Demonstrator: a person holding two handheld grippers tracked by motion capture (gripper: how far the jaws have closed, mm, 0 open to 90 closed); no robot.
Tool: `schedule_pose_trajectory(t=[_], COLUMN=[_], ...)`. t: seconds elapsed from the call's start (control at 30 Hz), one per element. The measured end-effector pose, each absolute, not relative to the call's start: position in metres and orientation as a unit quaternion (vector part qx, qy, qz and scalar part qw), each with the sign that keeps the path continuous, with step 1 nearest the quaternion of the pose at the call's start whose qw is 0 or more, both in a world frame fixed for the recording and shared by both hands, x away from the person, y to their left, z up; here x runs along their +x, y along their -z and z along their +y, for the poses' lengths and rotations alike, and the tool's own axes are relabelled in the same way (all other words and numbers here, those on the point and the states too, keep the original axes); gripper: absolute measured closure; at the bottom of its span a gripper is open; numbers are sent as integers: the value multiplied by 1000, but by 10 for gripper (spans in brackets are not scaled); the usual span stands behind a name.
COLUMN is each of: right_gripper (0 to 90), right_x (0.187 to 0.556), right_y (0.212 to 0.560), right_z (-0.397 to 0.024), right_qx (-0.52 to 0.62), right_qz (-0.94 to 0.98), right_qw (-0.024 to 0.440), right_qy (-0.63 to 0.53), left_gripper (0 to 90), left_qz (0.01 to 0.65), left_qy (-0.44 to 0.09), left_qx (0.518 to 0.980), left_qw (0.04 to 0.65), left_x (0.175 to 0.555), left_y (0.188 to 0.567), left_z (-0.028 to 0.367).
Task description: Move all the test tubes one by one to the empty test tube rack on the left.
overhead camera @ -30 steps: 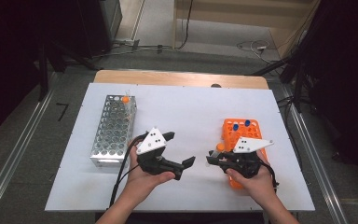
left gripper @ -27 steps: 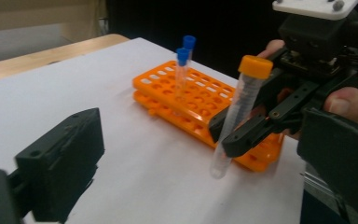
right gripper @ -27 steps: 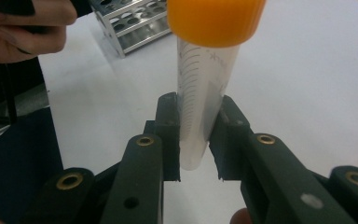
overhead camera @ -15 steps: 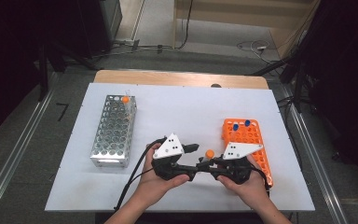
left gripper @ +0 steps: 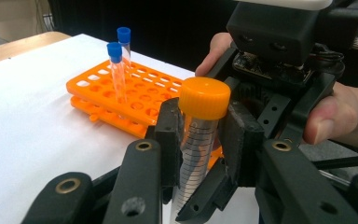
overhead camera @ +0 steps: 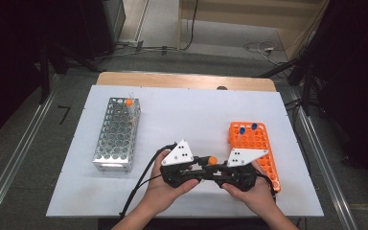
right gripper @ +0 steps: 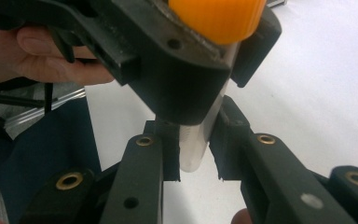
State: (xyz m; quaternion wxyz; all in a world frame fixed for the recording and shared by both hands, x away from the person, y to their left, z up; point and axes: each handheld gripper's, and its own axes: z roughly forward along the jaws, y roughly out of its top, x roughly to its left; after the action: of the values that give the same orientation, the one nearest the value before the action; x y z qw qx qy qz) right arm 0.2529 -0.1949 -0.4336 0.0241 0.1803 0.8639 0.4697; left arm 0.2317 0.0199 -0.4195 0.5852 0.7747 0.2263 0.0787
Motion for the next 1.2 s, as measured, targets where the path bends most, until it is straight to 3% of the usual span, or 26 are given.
schedule_pose_trajectory(t=[0.5, 0.73, 1.0, 1.2], right_gripper=[715, 655, 480, 274], right_x=[258, 263, 267, 266], right_y=[434, 435, 432, 427], right_z=[-199, -204, -216, -231], right_qx=[167, 177, 186, 195], right_qz=[859, 852, 845, 840], right_qw=[19, 2, -3, 20], right_qy=[-484, -492, -501, -505], left_gripper=[739, 741, 741, 741], left_qz=[231, 250, 270, 283], left_qy=[-93, -103, -119, -141], left_qx=[770, 759, 748, 738], left_qw=[588, 592, 595, 596], left_x=[233, 237, 242, 244], left_y=[421, 421, 419, 414], left_z=[24, 33, 46, 60])
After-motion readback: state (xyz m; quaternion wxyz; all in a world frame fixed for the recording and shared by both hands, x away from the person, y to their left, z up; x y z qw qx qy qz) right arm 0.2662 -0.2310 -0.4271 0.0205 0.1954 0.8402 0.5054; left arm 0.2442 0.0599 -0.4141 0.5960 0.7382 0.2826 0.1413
